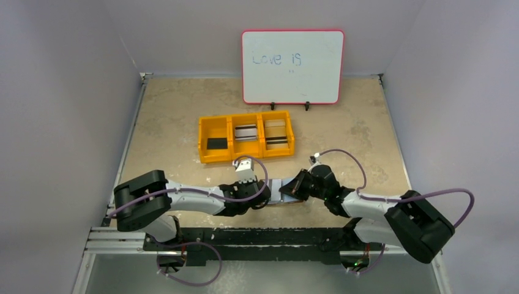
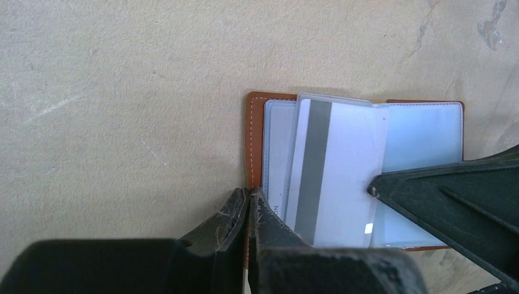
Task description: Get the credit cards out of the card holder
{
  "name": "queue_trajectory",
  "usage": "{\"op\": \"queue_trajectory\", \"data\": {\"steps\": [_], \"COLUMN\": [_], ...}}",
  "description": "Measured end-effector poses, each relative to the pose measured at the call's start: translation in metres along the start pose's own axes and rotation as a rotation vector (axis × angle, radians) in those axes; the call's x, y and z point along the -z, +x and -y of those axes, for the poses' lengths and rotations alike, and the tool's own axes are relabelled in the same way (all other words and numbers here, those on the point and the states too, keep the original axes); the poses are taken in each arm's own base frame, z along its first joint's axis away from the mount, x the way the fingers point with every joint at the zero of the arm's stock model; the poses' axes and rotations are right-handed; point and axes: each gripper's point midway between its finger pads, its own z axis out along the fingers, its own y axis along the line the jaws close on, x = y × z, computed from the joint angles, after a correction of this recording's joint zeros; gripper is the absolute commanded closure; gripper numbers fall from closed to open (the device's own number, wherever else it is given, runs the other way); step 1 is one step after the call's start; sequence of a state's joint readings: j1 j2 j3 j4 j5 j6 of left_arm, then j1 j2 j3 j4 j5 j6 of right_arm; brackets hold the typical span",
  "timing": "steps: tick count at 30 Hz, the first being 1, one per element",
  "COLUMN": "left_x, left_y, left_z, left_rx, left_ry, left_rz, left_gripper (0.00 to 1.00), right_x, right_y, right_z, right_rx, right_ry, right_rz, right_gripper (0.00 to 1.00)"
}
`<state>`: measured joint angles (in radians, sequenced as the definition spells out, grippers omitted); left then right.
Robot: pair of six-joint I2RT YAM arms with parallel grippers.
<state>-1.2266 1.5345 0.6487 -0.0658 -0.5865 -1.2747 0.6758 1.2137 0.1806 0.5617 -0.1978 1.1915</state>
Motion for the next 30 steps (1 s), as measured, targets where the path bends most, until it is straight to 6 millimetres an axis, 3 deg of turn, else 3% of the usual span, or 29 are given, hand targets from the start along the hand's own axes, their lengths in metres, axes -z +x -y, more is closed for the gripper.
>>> {"op": "queue_trajectory", "data": {"steps": [16,20,24,30], "left_x": [0.006,0.009,0.017,0.029], "left_y": [-0.002,-0.004,-0.012,-0.03], "left_z": [-0.012,-0.014,-0.015,0.015], "left_rx": [0.016,-0.002,-0.039,-0.053], "left_ry": [-0.011,-0.017,-0.01,0.105], "left_rz": [0.011,0.013,0.028,0.061], "left_gripper": [1.0,0.71,0.52,0.51], "right_x": [0.007,0.004,0.0,-0.008], "right_y": [-0.001,-0.001,0.002,0.005], "right_z": [0.017,0.019,0.018,0.013], "right_rx": [0.073,0.08,0.084,0.087], "right_ry": [0.053,0.053,0.034,0.013], "right_rz": [-0.015,-0.03,-0.056,-0.097], "right_gripper": [1.0,1.0,1.0,1.0]}}
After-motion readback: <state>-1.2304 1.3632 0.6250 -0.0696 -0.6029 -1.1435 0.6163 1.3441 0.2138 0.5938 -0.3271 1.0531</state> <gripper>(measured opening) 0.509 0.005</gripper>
